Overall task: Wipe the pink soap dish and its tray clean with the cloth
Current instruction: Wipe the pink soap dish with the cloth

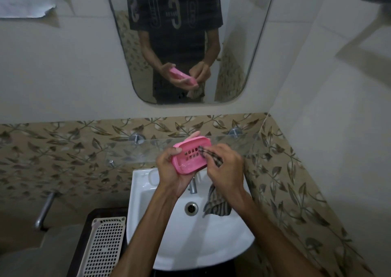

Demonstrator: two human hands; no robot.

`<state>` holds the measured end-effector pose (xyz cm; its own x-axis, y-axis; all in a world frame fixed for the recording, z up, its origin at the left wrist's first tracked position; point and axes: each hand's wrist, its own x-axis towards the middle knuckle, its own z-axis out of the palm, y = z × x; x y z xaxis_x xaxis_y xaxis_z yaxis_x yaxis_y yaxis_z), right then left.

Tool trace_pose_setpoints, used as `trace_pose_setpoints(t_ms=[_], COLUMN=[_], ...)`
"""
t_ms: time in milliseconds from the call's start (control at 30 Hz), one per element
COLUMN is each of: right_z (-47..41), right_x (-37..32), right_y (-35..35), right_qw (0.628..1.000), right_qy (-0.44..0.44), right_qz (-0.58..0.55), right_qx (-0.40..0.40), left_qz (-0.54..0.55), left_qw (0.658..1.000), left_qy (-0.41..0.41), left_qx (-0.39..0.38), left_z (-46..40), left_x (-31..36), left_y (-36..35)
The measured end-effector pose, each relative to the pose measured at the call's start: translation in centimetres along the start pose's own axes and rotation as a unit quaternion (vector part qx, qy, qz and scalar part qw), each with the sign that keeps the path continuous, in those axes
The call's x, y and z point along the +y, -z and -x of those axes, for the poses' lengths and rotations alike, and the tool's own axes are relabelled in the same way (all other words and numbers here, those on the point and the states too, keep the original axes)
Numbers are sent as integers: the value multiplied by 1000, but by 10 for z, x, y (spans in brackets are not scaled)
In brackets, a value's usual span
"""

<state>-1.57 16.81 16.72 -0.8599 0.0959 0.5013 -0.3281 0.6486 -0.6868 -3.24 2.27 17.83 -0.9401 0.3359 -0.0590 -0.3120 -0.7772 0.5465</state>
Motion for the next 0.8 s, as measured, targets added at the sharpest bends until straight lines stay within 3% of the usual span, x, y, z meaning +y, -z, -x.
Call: trace_pose_setpoints(t_ms=[133,267,367,500,600,700,800], right_z=[10,5,10,2,4,-3,5], right_x=[-12,-8,-13,-17,-17,-9,-13], right_y=[-6,-4,-7,-10,-10,-5,-7], right_qw=[998,999,998,999,997,999,995], right_qy=[33,-11,61,8,71,-5,92], right_qz=[-18,-28,-24,-41,-23,-32,-24], right_qx=[-40,24,-12,32,0,43,-10], left_qz=[10,0,8,19,12,3,15], left_qw=[1000,1000,1000,1000,1000,1000,999], left_qy=[-5,-10,-13,-16,-9,-7,-11], left_qx=[6,-4,4,10,20,24,34], left_z=[2,3,4,2,3,4,5], left_x=[1,0,1,-2,-2,-5,-4], left_y=[1,-3,-4,-4,2,-1,-1])
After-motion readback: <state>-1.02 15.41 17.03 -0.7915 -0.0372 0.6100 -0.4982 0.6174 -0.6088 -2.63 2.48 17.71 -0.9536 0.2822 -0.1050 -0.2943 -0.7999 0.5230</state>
